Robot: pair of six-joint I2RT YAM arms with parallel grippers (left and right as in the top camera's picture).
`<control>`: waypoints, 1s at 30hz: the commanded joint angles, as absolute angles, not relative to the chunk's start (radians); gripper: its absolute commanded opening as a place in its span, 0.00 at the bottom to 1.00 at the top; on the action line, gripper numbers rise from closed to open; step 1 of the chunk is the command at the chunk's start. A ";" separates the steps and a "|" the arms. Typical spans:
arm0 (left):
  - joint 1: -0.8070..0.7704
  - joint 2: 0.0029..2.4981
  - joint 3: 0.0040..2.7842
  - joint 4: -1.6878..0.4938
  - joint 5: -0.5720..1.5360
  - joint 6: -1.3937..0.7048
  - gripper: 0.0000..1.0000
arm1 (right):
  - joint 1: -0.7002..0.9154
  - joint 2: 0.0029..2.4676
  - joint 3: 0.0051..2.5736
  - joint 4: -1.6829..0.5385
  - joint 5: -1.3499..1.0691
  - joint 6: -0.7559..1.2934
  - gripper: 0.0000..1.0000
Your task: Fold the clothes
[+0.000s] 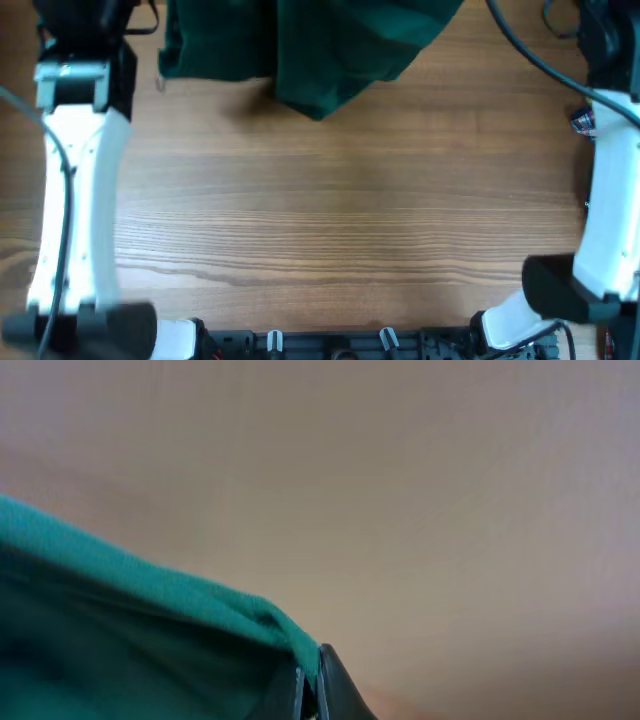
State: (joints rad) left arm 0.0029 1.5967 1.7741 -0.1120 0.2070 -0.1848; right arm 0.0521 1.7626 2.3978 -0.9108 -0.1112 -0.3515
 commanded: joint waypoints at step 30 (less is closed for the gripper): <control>-0.182 1.519 1.789 0.173 0.232 -0.307 0.04 | 0.014 1.675 2.377 -1.607 -0.609 -0.034 0.62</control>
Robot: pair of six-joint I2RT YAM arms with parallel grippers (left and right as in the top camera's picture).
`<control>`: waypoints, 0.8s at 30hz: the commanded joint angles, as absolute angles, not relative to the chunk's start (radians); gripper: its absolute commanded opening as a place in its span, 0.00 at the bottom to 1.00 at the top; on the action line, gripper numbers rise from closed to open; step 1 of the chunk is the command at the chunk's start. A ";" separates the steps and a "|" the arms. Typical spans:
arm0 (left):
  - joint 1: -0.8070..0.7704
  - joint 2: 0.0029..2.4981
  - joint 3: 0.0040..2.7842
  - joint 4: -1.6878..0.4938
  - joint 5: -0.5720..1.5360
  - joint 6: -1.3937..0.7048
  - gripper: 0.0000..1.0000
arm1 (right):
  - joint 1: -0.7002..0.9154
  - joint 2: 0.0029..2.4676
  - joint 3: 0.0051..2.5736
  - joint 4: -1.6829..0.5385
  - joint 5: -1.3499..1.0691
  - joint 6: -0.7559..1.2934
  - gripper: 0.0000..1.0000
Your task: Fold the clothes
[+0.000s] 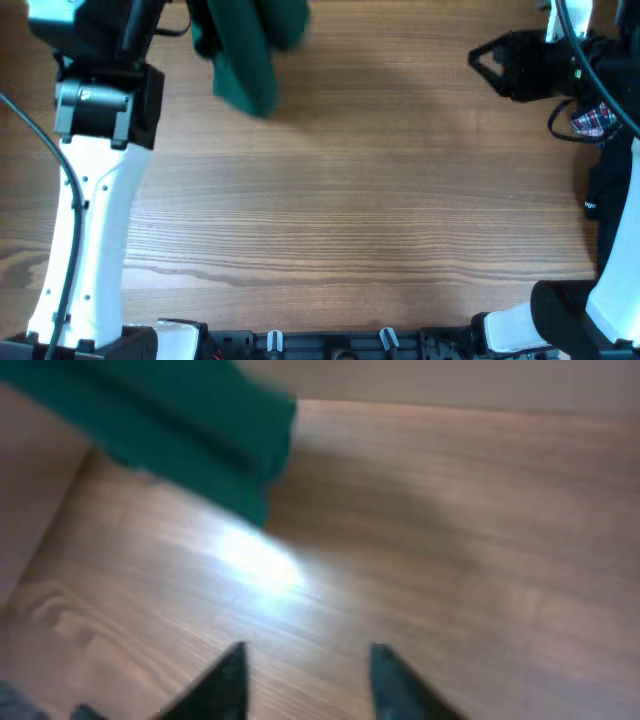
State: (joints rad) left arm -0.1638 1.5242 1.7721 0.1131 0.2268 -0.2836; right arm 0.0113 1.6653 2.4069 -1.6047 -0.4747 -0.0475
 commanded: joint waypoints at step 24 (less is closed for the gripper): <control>-0.186 1.522 1.789 0.258 0.159 -0.265 0.04 | 0.248 1.731 1.513 -0.720 -0.926 0.216 0.74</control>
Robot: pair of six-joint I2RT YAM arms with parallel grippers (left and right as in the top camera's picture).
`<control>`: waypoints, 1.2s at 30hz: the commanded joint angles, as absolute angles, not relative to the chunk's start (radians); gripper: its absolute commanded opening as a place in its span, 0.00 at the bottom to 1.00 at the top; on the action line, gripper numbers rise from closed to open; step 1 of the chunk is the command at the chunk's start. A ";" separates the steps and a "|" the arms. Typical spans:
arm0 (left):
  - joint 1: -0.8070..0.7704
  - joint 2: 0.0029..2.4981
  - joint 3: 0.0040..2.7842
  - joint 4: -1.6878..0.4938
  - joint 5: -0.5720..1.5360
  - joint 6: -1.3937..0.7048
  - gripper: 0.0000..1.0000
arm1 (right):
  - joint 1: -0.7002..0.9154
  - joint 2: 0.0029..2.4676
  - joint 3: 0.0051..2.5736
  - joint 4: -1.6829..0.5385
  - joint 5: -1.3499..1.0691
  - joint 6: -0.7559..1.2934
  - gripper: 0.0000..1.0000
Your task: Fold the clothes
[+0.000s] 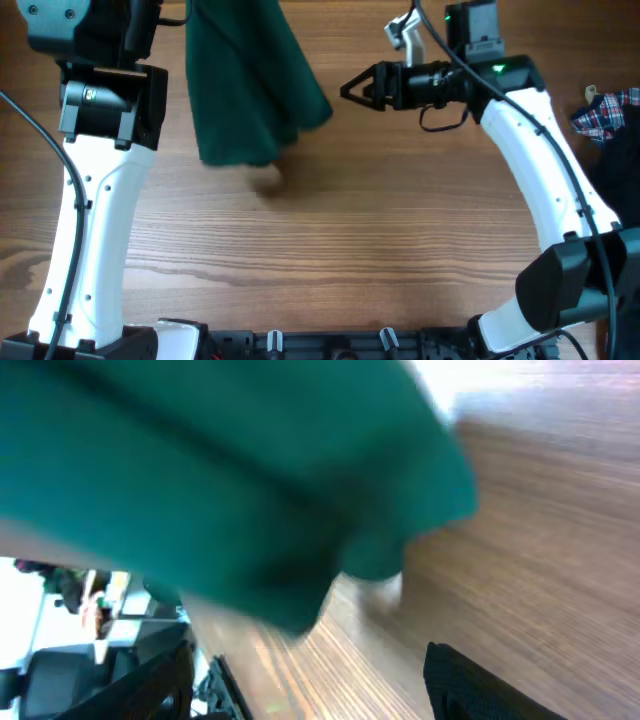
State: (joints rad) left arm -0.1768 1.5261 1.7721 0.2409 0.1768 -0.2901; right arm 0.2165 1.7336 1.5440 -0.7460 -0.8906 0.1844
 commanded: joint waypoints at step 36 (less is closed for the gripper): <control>-0.186 1.520 1.789 0.255 0.159 -0.239 0.04 | 0.384 1.732 1.235 0.022 -0.795 0.449 0.65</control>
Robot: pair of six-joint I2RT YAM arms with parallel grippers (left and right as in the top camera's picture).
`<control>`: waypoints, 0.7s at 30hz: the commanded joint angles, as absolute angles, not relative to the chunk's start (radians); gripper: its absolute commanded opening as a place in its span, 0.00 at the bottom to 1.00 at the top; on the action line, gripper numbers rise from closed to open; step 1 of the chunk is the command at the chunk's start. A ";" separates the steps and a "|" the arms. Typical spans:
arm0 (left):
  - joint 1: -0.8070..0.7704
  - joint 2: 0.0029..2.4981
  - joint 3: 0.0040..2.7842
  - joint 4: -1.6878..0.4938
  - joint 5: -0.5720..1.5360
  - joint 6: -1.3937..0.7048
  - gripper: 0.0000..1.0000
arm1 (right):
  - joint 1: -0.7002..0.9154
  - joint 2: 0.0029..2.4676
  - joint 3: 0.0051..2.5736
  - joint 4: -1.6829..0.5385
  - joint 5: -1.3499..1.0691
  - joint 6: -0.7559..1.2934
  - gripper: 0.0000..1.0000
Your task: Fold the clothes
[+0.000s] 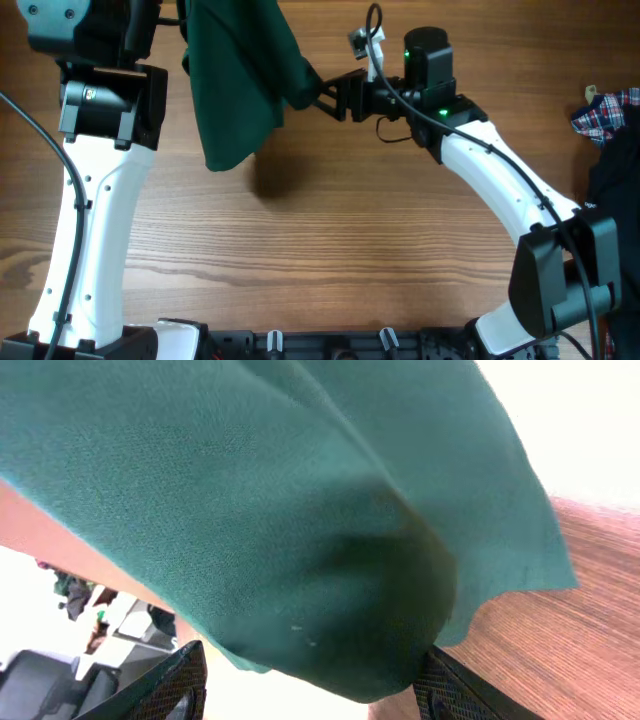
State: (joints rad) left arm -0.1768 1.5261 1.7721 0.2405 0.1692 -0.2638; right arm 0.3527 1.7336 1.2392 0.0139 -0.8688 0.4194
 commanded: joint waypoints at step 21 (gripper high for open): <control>-0.186 1.507 1.789 0.242 0.159 -0.239 0.04 | 0.415 1.822 1.235 0.225 -0.709 0.561 0.17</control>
